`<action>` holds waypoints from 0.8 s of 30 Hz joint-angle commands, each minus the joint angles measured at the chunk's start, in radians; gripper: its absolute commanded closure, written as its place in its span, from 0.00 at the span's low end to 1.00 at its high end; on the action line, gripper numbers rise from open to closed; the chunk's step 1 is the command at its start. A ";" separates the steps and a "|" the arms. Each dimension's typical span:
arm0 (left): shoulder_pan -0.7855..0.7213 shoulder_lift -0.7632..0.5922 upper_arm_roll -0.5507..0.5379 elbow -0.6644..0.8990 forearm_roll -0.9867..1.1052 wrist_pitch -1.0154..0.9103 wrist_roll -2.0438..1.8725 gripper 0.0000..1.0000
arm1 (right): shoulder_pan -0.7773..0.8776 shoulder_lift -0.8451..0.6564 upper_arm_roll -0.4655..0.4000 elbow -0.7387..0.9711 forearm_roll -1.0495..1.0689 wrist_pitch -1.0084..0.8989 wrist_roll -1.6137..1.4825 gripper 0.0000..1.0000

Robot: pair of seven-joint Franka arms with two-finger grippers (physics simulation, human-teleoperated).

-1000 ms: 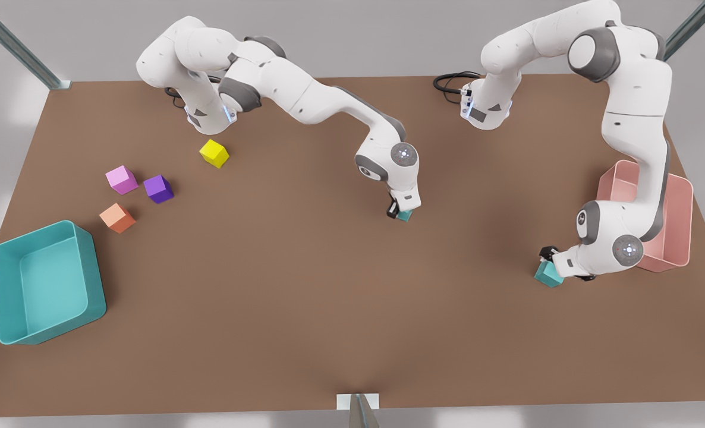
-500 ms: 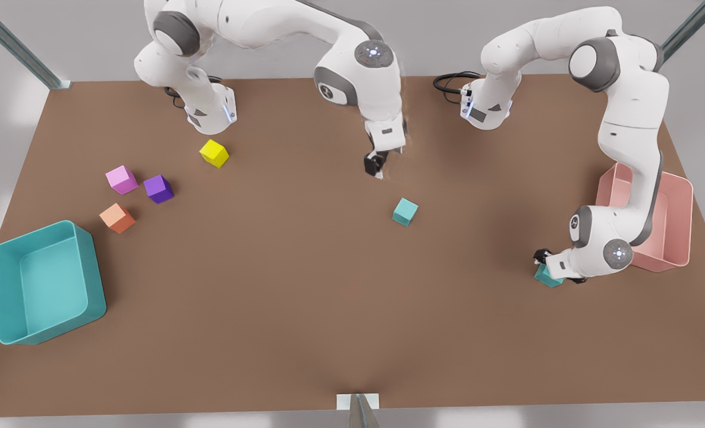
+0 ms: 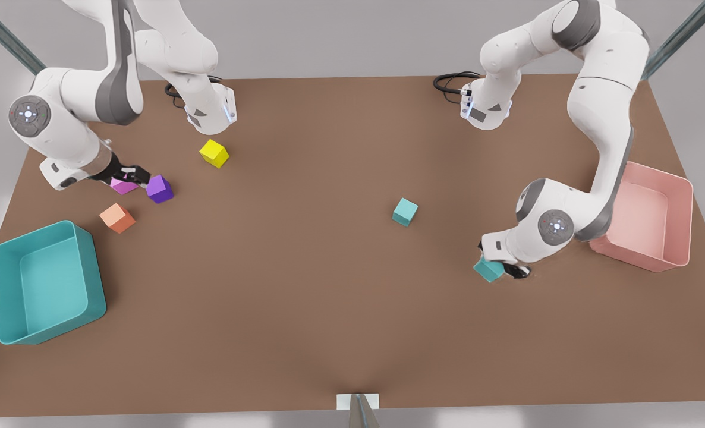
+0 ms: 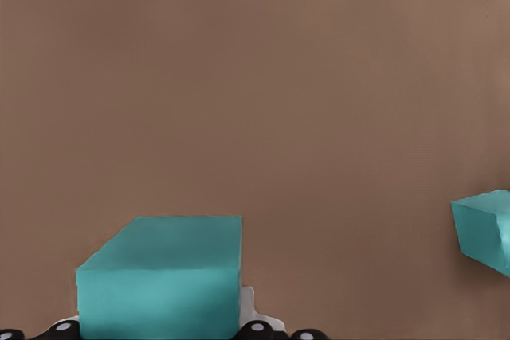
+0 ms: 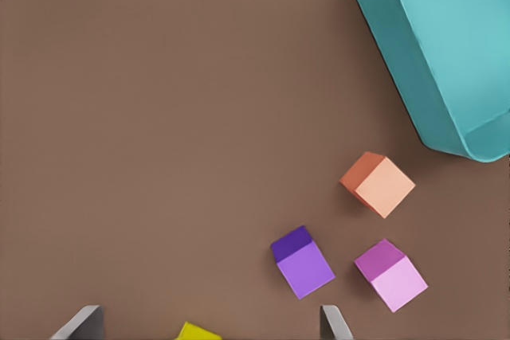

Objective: Stack the two blue cubes on top of each other

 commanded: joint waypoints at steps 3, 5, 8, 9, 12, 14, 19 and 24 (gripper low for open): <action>-0.114 -0.034 -0.068 -0.040 0.000 -0.110 -0.876 0.31 | -0.007 -0.001 -0.003 0.009 -0.004 0.030 -0.036 0.00; -0.114 -0.035 -0.133 -0.071 0.000 -0.104 -0.974 0.31 | -0.005 0.005 -0.006 0.009 -0.004 0.039 -0.074 0.00; -0.112 -0.107 -0.148 -0.241 0.000 0.051 -1.031 0.30 | -0.003 0.005 -0.005 0.009 -0.003 0.038 -0.062 0.00; -0.116 -0.115 -0.148 -0.254 0.000 0.054 -1.037 0.30 | -0.007 0.005 -0.006 0.009 0.000 0.038 -0.062 0.00; -0.116 -0.112 -0.188 -0.263 0.000 0.054 -1.064 0.30 | -0.007 0.007 -0.009 0.022 0.003 0.039 -0.062 0.00; -0.126 -0.103 -0.188 -0.273 0.000 0.089 -1.064 0.30 | -0.007 0.007 -0.009 0.022 0.003 0.039 -0.062 0.00; -0.131 -0.078 -0.185 -0.327 0.029 0.162 -1.064 0.30 | -0.007 0.007 -0.011 0.023 0.003 0.041 -0.062 0.00; -0.132 -0.054 -0.179 -0.352 0.045 0.191 -1.064 0.30 | -0.007 0.007 -0.011 0.023 0.003 0.041 -0.062 0.00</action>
